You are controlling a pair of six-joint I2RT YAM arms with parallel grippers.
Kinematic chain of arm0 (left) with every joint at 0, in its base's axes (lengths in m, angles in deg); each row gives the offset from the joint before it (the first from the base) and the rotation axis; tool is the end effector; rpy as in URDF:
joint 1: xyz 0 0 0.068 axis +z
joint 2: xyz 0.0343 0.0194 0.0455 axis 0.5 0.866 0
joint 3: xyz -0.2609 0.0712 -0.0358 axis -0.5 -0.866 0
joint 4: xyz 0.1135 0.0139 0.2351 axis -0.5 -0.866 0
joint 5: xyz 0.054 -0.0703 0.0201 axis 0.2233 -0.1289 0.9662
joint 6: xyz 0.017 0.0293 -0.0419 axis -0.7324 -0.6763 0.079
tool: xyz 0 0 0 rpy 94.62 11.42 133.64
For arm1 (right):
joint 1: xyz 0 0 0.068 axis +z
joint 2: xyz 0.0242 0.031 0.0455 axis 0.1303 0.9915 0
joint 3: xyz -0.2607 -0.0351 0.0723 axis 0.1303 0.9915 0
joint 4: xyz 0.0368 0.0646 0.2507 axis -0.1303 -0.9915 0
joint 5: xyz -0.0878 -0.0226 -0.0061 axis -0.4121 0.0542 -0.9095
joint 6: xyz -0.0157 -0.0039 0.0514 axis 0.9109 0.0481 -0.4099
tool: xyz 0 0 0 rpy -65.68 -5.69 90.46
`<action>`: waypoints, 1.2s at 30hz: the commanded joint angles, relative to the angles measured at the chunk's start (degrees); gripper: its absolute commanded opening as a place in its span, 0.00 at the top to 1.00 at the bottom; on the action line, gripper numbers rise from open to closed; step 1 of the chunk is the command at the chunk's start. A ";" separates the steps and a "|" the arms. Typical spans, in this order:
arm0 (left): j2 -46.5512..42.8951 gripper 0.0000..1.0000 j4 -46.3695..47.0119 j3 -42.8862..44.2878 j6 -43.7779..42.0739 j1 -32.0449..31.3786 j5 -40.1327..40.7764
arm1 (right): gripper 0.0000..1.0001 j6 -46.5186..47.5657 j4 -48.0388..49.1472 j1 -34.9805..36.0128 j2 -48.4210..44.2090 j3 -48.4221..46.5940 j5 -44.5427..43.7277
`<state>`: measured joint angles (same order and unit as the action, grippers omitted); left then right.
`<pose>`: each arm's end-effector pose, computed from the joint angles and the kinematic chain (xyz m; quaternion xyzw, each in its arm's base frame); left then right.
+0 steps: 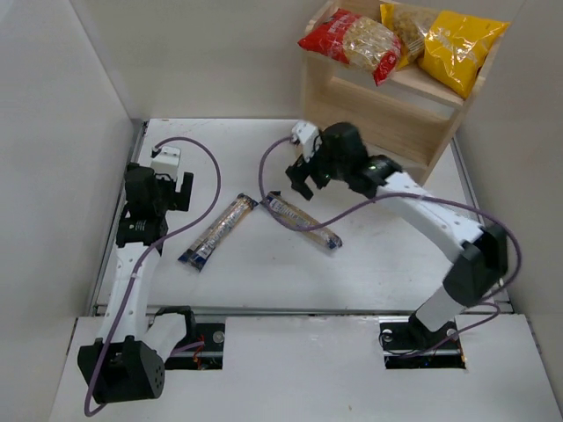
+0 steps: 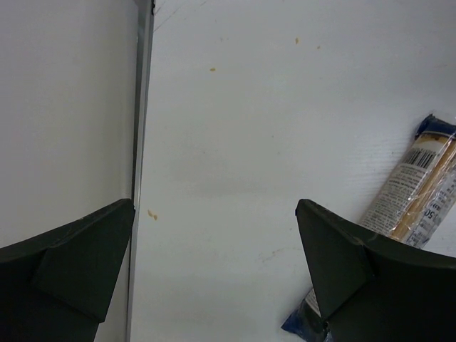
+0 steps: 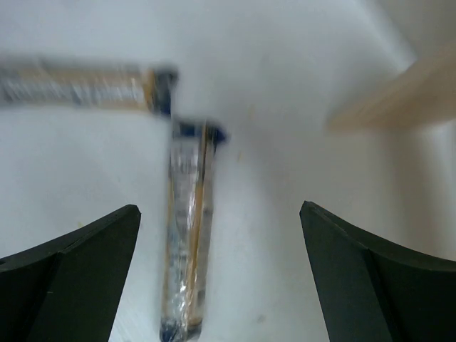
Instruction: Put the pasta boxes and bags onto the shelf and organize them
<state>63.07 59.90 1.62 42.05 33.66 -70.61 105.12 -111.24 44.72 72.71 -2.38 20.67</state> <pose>0.2243 0.0154 0.3316 0.1214 0.7919 0.1446 0.5807 0.2798 0.2214 0.3874 -0.4306 0.7285 0.1732 0.5039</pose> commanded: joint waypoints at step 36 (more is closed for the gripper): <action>-3.94 0.00 3.54 -7.68 -0.08 2.63 -0.66 | 1.00 22.41 25.01 11.15 -3.24 22.64 -40.87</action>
<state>59.68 60.97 -5.51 42.03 36.24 -70.67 112.23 -99.92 56.15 74.76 21.64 -8.13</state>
